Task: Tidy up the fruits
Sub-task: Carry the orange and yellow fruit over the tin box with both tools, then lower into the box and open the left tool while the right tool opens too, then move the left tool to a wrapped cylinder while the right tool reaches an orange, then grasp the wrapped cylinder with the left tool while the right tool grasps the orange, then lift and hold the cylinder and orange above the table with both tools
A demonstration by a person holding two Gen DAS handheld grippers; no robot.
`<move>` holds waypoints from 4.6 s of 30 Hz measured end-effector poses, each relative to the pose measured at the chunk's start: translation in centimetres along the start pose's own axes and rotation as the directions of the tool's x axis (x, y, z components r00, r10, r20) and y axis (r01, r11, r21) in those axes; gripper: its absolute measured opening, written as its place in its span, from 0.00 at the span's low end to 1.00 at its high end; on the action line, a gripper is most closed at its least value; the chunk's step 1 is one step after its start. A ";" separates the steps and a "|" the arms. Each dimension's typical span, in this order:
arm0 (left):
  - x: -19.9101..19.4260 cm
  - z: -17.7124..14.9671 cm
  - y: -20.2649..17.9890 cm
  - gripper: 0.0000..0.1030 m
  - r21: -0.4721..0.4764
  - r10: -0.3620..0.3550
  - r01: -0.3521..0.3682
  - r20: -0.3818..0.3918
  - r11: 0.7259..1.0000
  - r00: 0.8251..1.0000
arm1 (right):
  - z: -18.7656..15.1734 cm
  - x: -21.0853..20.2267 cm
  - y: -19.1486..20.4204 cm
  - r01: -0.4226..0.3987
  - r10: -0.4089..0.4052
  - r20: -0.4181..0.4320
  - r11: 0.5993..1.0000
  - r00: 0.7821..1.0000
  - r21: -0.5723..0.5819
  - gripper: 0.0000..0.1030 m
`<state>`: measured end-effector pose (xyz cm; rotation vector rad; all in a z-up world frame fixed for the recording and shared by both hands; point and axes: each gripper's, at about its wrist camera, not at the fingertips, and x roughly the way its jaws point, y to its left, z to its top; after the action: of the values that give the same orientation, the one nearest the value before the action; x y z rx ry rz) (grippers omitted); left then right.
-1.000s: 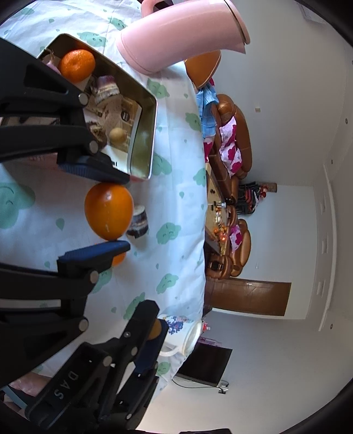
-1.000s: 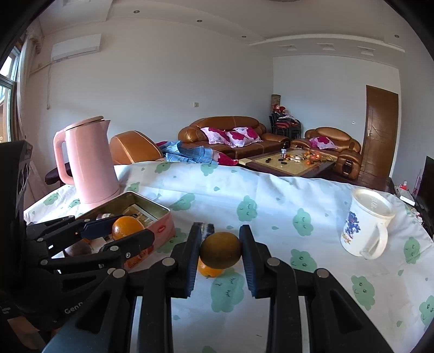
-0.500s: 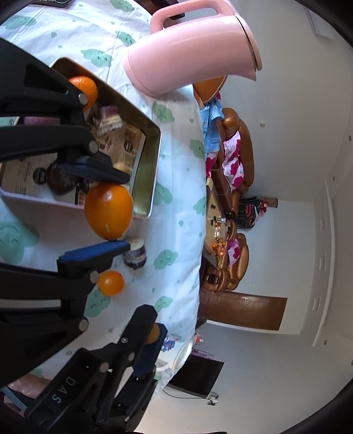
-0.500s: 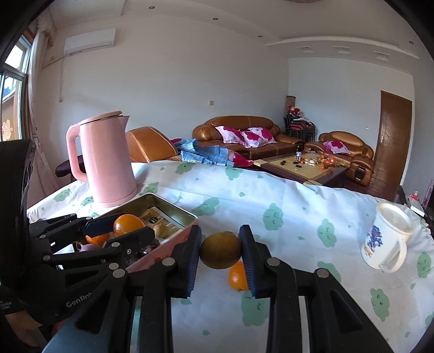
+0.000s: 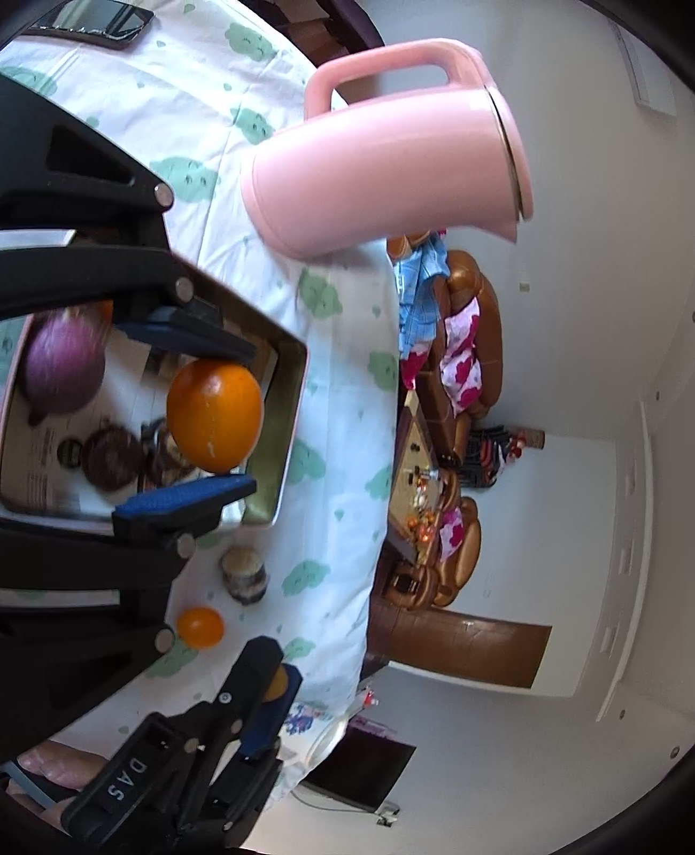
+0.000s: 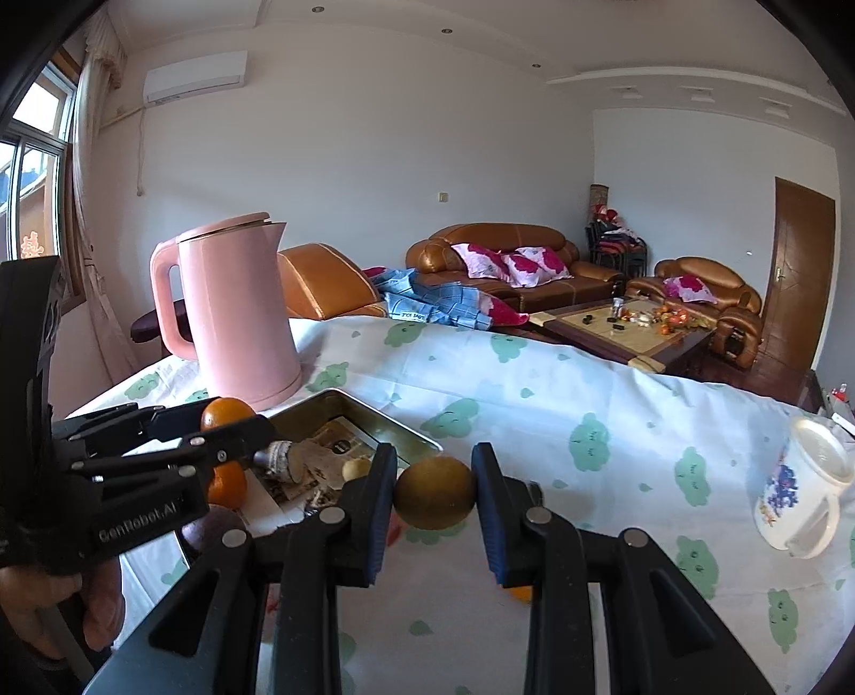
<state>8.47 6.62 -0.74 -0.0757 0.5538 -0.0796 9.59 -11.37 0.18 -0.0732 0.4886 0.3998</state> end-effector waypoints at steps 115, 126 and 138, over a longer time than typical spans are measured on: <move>8.4 1.1 -11.1 0.73 0.119 -0.045 0.074 -0.226 0.990 0.973 | -4.5 6.2 -12.5 0.259 -0.204 -0.337 0.958 0.919 0.126 0.37; 14.2 0.0 -15.7 0.56 0.144 -0.006 0.053 -0.306 0.988 0.952 | -4.6 5.1 -16.1 0.322 -0.246 -0.332 0.926 0.911 0.195 0.38; 16.2 -0.6 -15.6 0.41 0.137 0.020 0.026 -0.326 0.990 0.945 | -4.8 5.2 -15.5 0.307 -0.235 -0.328 0.933 0.915 0.188 0.38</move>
<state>21.01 -10.49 -8.26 0.0753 0.8786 -0.1352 17.75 -24.55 -6.89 0.0295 0.8141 0.0499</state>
